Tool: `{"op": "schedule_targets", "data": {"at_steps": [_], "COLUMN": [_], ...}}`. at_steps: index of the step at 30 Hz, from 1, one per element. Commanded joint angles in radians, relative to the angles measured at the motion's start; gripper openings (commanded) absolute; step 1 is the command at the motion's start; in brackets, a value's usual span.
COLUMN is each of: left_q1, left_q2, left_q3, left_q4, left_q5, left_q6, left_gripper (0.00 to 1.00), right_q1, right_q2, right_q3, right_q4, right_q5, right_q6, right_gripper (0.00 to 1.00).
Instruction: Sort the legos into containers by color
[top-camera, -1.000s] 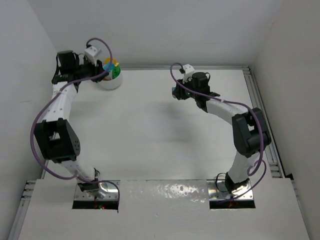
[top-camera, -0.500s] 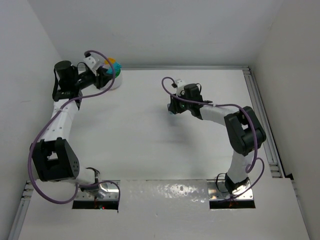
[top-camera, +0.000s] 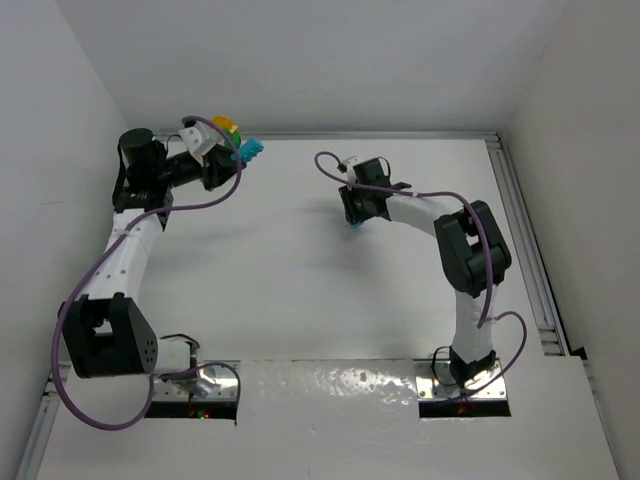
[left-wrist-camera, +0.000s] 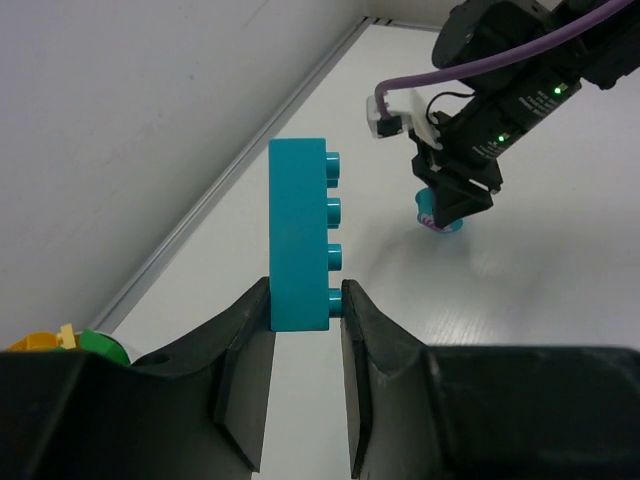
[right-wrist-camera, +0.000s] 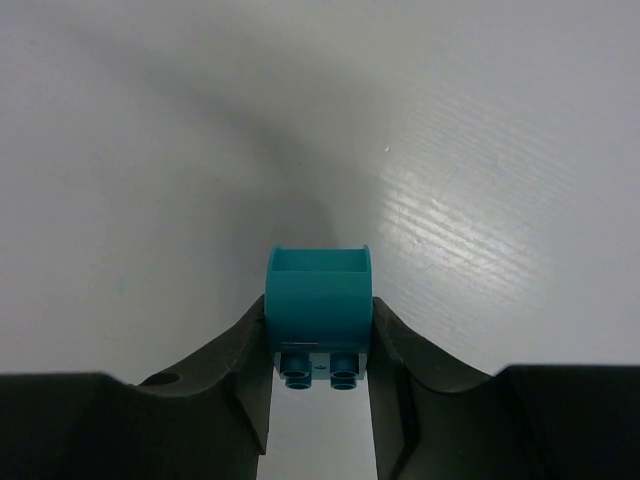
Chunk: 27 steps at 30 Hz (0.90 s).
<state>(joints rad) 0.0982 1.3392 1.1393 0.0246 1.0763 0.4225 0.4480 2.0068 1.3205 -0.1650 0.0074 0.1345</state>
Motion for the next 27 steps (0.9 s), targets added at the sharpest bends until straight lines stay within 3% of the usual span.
{"op": "schedule_targets", "data": {"at_steps": [1,8,17,22,23,26,27], "left_q1": [-0.015,-0.023,-0.032,-0.037,-0.037,-0.043,-0.045], "left_q2": [-0.029,-0.032,-0.040,-0.048,-0.052,-0.054,-0.054], "left_q3": [-0.012,-0.010,-0.019,-0.030,-0.032,-0.033,-0.035], "left_q4": [0.011,0.009,0.020,0.018,0.018,0.021,0.023], "left_q5": [0.056,0.054,0.059,0.080,0.095,0.120,0.126], "left_q6": [0.032,0.033,0.019,0.019,0.022,0.038,0.041], "left_gripper": [0.00,0.00,0.00,0.00,0.00,0.00,0.00], "right_q1": [0.006,0.008,0.006,-0.005,-0.023,-0.046,-0.048], "right_q2": [0.006,0.050,-0.003,-0.178,-0.253,-0.348,-0.365], "right_q3": [0.032,0.080,0.079,-0.016,-0.065,-0.197,-0.208], "right_q4": [-0.043,-0.114,-0.105,0.104,0.157,0.553,0.751], "right_q5": [-0.004,0.012,-0.046,-0.173,-0.308,-0.624,-0.667], "right_q6": [-0.032,-0.029,-0.055,-0.111,-0.116,-0.005,0.032], "right_gripper": [0.24,0.25,0.67,0.74,0.71,0.64,0.63]}}
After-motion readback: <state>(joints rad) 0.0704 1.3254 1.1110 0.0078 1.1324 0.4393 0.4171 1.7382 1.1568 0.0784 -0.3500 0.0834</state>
